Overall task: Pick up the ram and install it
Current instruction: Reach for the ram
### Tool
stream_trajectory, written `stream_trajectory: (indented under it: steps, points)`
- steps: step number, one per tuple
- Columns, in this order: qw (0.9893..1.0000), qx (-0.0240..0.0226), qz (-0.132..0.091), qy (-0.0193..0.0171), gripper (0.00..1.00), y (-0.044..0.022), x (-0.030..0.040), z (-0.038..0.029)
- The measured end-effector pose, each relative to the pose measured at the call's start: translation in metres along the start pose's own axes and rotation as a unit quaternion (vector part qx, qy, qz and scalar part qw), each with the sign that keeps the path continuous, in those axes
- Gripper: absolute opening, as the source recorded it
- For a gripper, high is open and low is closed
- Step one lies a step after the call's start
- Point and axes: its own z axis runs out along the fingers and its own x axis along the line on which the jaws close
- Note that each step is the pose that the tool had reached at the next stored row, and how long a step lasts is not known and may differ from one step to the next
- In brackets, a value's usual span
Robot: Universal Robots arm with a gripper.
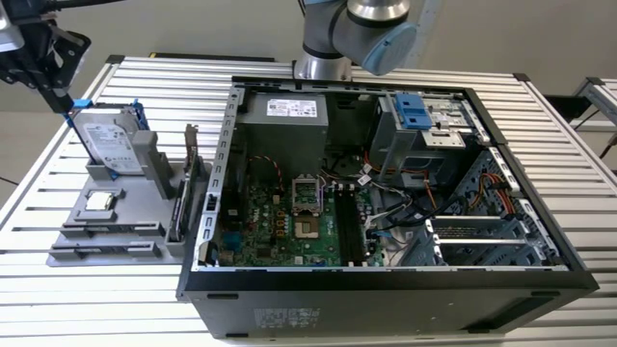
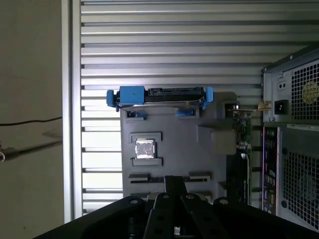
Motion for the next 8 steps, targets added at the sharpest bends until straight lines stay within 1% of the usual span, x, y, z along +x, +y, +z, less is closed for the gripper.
stream_trajectory:
  steps: [8]
  points:
    - [1.0000, 0.0000, 0.000, 0.0000, 0.00, -0.0010, 0.0000, 0.0002]
